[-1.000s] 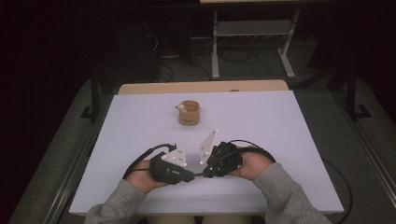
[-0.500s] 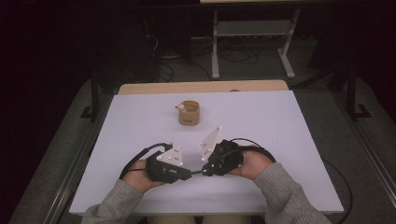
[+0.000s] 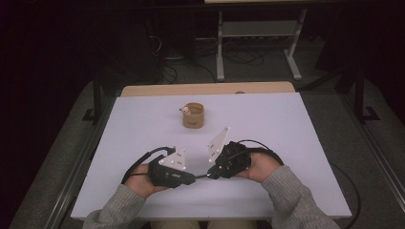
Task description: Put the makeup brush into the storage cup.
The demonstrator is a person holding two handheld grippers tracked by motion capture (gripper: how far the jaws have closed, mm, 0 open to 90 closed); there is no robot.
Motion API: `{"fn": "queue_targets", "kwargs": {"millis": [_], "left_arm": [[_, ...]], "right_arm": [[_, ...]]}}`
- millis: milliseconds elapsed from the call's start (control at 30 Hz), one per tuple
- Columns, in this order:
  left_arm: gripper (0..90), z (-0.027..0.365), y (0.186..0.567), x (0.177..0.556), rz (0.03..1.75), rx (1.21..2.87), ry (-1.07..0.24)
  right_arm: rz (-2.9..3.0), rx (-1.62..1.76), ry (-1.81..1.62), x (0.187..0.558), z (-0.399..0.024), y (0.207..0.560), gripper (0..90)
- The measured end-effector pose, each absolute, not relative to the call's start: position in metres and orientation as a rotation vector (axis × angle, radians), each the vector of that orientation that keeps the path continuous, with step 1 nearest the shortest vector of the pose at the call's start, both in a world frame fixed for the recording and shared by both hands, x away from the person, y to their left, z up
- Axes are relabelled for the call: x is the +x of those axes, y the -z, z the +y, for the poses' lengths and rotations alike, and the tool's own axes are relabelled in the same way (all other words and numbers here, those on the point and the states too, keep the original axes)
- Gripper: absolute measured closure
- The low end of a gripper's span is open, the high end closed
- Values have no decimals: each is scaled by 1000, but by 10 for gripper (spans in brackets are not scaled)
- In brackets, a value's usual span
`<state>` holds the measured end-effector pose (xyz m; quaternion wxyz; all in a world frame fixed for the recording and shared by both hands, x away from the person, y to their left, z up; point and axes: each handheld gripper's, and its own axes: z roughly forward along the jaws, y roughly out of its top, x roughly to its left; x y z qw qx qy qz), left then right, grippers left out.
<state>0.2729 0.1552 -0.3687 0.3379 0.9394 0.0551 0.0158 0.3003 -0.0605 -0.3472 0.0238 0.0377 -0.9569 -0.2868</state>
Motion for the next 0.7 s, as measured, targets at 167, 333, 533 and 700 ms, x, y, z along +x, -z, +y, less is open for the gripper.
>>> {"fn": "queue_targets", "kwargs": {"millis": [167, 333, 533, 700], "left_arm": [[823, 150, 374, 274, 157, 2478, -15], [736, 142, 372, 276, 185, 2474, 8], [779, 128, 368, 277, 134, 2510, 31], [832, 126, 370, 276, 120, 2523, 25]], "right_arm": [[-2972, 137, 834, 298, -57, 349, 826], [-2986, 136, 823, 297, -54, 350, 826], [-3037, 181, 732, 289, -46, 352, 826], [-3026, 190, 764, 289, -45, 350, 819]]}}
